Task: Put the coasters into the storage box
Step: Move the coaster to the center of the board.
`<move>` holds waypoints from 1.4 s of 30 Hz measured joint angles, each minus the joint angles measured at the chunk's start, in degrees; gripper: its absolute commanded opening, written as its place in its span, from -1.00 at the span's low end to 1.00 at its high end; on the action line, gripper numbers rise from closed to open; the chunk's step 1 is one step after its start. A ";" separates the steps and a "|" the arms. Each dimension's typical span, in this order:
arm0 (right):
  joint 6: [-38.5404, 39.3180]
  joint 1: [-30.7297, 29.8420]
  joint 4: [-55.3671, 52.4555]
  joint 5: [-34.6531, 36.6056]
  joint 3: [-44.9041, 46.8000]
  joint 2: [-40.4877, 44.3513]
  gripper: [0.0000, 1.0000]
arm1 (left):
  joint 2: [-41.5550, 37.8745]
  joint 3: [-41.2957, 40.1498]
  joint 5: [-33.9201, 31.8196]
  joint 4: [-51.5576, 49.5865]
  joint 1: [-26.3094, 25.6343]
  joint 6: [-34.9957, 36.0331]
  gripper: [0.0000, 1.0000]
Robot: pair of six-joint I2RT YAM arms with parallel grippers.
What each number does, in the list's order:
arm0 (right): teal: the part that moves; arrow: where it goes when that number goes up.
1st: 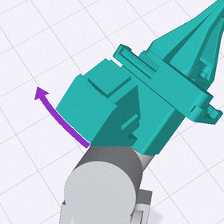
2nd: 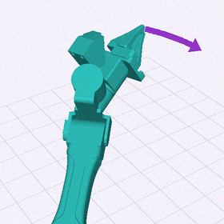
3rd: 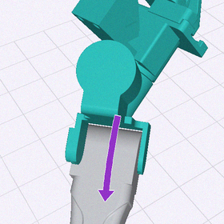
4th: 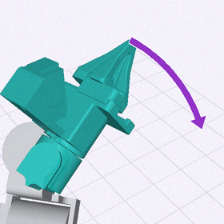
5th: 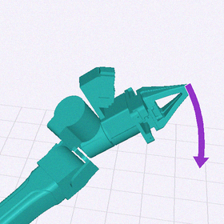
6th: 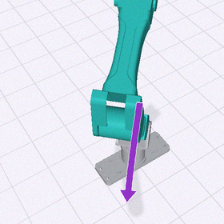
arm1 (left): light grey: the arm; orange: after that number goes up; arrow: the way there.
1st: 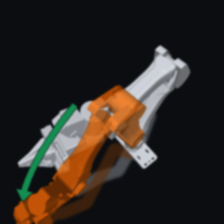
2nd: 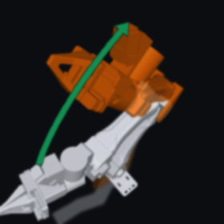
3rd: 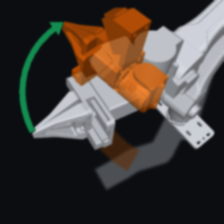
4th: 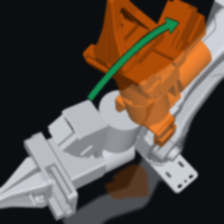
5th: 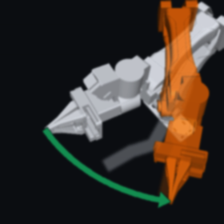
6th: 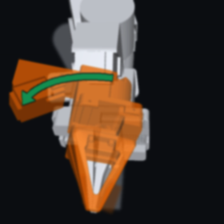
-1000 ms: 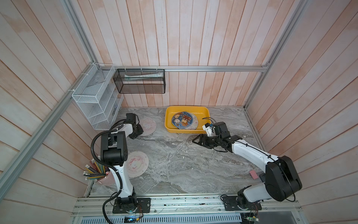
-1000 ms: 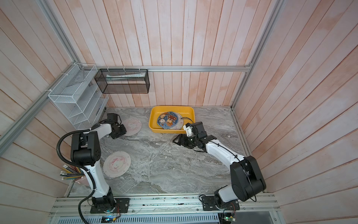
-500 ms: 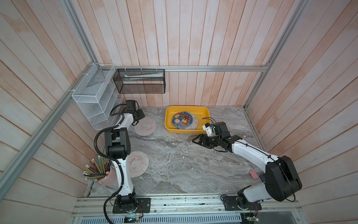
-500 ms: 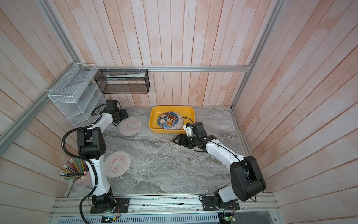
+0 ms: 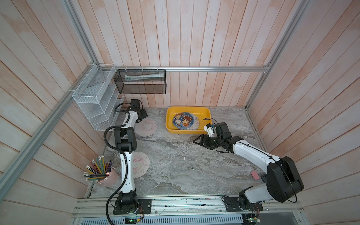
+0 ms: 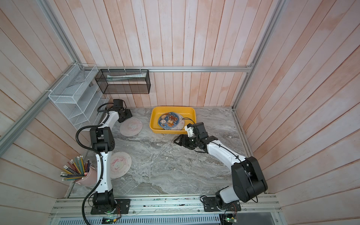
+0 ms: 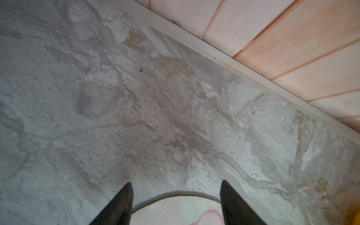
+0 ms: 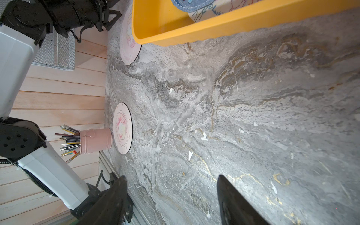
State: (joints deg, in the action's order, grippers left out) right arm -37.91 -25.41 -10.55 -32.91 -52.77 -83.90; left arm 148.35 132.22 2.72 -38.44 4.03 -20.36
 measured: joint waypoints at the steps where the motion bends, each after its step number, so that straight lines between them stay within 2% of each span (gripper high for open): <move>1: -0.04 0.00 0.00 0.00 0.00 0.00 0.46 | 0.39 0.42 0.02 -0.74 -0.11 0.28 0.39; 8: -0.04 0.00 -0.24 0.00 -0.09 0.00 0.46 | 0.61 0.76 0.52 -2.82 -0.76 2.71 0.32; 11: -0.02 0.02 -0.26 0.02 -0.24 0.00 0.46 | -0.90 -2.03 0.92 -2.29 -1.14 3.93 0.32; 15: -0.02 0.00 -0.39 0.02 -0.26 0.00 0.46 | -6.25 -10.95 1.81 -1.38 -2.99 5.03 0.31; 20: 0.00 0.00 -0.44 0.02 -0.26 0.24 0.46 | -17.05 -29.05 4.57 2.38 -6.47 4.72 0.31; 26: 0.20 0.00 -0.28 0.00 -0.26 0.37 0.46 | -27.06 -44.92 7.06 5.60 -10.84 3.19 0.31; 33: 0.22 -1.38 0.33 -0.13 -0.70 -1.01 0.46 | -33.86 -55.17 11.02 8.13 -14.91 0.61 0.31; 39: 0.20 -5.44 0.20 0.11 -3.61 -6.54 0.46 | -37.40 -60.52 15.30 9.94 -19.93 -2.43 0.31; 42: 0.20 -8.26 -0.20 0.94 -5.66 -10.03 0.46 | -39.50 -63.45 16.46 10.56 -21.38 -3.87 0.40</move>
State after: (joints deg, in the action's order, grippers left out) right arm -37.71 -33.67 -10.74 -31.97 -58.43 -93.93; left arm 108.86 68.77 19.18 -27.88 -17.34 -24.23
